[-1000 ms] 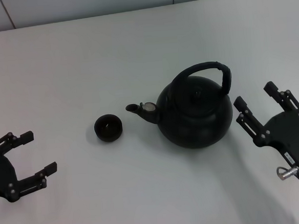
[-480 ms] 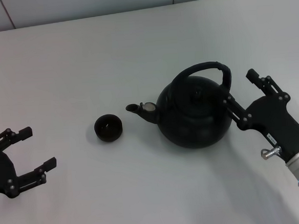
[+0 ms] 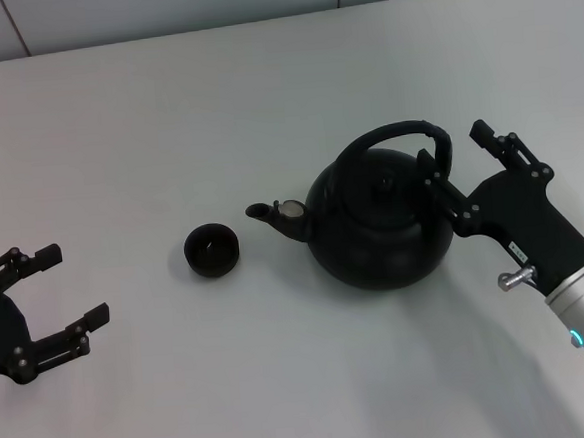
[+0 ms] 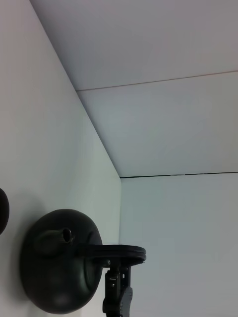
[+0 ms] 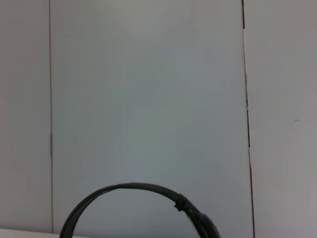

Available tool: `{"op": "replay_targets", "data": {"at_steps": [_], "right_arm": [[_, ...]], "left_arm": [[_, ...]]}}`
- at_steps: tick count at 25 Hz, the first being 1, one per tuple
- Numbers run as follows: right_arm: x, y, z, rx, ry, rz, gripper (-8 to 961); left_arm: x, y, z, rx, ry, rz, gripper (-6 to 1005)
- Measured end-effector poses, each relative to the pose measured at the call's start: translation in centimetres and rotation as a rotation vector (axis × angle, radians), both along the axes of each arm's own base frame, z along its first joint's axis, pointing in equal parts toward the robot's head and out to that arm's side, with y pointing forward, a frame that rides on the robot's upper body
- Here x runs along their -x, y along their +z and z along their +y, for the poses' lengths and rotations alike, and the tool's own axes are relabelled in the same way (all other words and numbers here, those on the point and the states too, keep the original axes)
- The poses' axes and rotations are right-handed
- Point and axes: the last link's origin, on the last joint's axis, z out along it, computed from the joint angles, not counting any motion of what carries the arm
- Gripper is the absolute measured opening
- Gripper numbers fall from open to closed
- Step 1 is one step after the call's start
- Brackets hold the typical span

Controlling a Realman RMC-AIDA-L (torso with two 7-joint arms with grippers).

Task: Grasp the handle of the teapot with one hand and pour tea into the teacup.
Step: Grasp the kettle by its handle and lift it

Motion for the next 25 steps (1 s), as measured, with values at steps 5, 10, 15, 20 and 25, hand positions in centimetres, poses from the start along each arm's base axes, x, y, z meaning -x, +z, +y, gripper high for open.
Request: {"op": "replay_targets", "data": {"at_steps": [5,10,15,20,25], "right_arm": [[0.05,-0.04,0.03,0.001,0.000,0.001,721],[0.04,-0.04,0.03,0.001,-0.001,0.001,721],[0.03,-0.07,-0.03,0.002,-0.002,0.003,721],[0.14,-0.23,-0.11,0.010,0.003,0.004,660],[0.18,-0.23,-0.09,0.009,0.003,0.006,398]], "left_arm": [[-0.03,0.01,0.02,-0.001,0.002,-0.004,859],[-0.08,-0.04,0.05,0.000,0.001,-0.005,859],[-0.11,-0.07,0.06,0.000,0.001,-0.005,859],[-0.16,-0.14,0.10,-0.001,-0.001,-0.005,859],[-0.18,-0.24,0.04,-0.002,-0.002,-0.006,859]]}}
